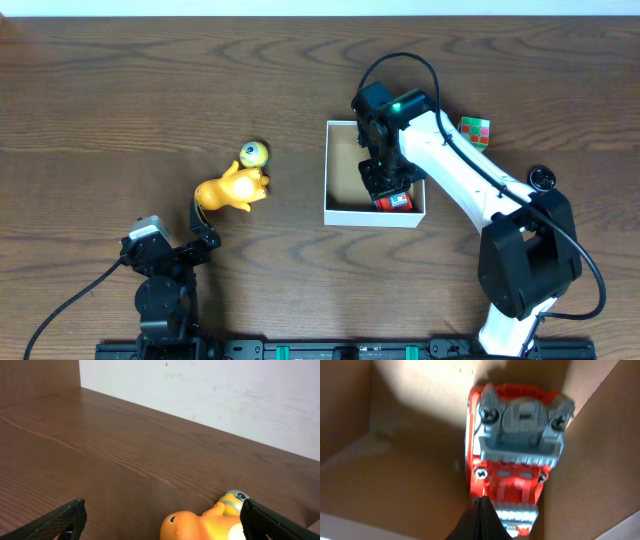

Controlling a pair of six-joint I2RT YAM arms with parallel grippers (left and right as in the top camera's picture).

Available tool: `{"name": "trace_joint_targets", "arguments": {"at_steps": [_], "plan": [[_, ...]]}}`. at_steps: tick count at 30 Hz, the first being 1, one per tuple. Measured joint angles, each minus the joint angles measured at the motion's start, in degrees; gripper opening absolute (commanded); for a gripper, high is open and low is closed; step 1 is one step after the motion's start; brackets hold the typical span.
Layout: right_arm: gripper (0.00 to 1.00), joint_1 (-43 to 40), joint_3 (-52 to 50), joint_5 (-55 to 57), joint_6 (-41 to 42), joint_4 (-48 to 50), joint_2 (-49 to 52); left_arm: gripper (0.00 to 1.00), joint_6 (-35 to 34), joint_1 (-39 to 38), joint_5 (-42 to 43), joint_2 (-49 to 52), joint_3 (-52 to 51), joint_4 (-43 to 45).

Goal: Pack container
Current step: 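Adjust the toy robot upright in the box and open the right gripper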

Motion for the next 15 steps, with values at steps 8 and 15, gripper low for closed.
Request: {"name": "trace_joint_targets", "arguments": {"at_steps": [8, 15], "plan": [[0.01, -0.09, 0.0, 1.55, -0.96, -1.46, 0.0, 0.98, 0.0, 0.0, 0.0, 0.0, 0.0, 0.02], [0.01, -0.13, 0.0, 2.69, -1.11, -1.6, 0.0, 0.98, 0.0, 0.0, 0.0, 0.0, 0.0, 0.0]]}}
